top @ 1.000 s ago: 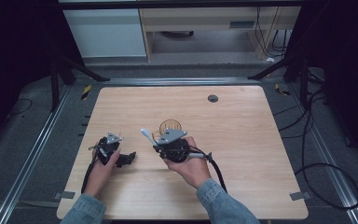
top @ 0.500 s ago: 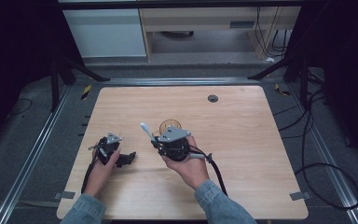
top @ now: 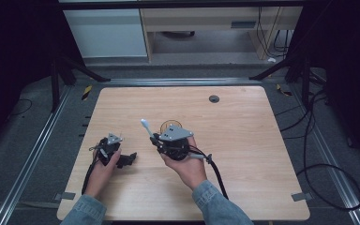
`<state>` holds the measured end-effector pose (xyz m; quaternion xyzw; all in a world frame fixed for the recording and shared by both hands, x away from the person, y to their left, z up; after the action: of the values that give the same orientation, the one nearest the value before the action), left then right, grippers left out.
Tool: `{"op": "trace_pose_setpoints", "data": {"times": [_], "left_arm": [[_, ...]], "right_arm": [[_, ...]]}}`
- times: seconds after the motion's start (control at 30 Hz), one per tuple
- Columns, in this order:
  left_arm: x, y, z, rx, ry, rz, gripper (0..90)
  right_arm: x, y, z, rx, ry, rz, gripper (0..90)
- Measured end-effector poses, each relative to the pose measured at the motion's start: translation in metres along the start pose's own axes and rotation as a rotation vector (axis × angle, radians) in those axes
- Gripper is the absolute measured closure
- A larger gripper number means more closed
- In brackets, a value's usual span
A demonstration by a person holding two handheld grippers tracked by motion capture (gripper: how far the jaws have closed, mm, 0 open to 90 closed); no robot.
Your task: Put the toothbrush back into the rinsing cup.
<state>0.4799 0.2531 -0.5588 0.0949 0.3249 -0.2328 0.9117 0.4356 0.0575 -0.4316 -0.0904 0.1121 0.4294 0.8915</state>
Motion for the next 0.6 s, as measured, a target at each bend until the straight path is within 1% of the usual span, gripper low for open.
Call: {"op": "trace_pose_setpoints", "data": {"times": [0.2,0.37,0.5,0.53,0.6], "left_arm": [[0.000,0.000,0.000,0.002,0.003,-0.001,0.0],[0.000,0.000,0.000,0.003,0.003,-0.001,0.0],[0.000,0.000,0.000,0.000,0.000,0.000,0.0],[0.000,0.000,0.000,-0.001,0.000,0.000,0.0],[0.000,0.000,0.000,-0.001,0.000,0.000,0.0]], "right_arm": [[0.000,-0.001,-0.002,0.012,-0.013,-0.004,79.2],[0.001,0.002,-0.003,0.018,-0.028,0.001,79.2],[0.002,0.003,0.001,0.017,-0.048,0.001,79.2],[0.003,0.004,0.005,0.022,-0.064,-0.002,79.2],[0.004,0.004,0.007,0.021,-0.073,-0.008,79.2]]}}
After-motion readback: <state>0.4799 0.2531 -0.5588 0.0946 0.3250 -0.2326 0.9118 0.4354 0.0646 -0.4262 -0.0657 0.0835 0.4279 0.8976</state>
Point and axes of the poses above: each handheld gripper's, and its own axes: x roughly forward along the jaws, z roughly out of its top, y roughly to its left, the point moved 7 cm from there along x, roughly forward along the jaws, and after that the axes turned 5 degrees about -y, right-handed, at the moved point
